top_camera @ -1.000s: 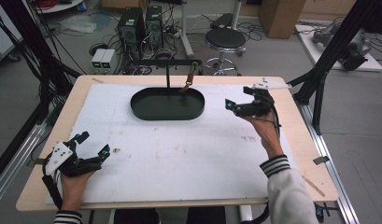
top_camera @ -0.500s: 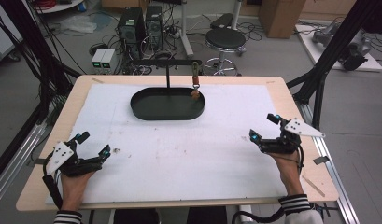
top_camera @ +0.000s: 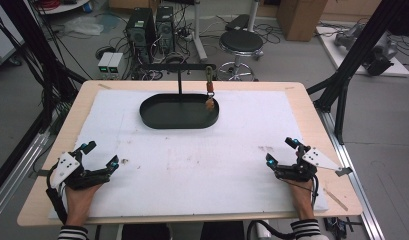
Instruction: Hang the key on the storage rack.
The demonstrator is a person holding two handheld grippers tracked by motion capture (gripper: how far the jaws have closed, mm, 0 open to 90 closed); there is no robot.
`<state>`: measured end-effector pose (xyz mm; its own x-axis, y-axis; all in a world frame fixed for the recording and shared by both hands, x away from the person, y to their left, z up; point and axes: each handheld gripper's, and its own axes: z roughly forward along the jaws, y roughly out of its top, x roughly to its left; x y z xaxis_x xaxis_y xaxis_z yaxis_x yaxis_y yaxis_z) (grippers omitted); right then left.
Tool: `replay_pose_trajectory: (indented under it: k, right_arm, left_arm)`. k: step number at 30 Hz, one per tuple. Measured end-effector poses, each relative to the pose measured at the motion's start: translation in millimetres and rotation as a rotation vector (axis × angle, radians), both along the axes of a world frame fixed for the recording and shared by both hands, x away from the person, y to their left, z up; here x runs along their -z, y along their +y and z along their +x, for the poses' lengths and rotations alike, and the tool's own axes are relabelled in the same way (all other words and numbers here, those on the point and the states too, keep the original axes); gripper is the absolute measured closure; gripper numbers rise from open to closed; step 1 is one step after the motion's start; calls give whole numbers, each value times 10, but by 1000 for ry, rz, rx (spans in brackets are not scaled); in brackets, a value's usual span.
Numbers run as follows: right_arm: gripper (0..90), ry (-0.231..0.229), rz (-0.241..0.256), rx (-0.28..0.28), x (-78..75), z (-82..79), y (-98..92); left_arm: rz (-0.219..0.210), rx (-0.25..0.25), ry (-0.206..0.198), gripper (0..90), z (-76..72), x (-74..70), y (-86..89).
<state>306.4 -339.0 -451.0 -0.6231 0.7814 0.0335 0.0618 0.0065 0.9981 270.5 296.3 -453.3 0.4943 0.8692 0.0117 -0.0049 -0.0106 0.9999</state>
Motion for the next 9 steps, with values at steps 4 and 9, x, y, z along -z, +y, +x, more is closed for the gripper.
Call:
replay_pose_trajectory:
  k: [4,9]
  right_arm:
    - [3,-30,6,11,19,-37,-2]
    - [4,-37,-11,24,19,-38,15]
  left_arm:
    - [-2,-1,2,53,3,0,1]
    - [-8,-2,-7,53,-6,3,6]
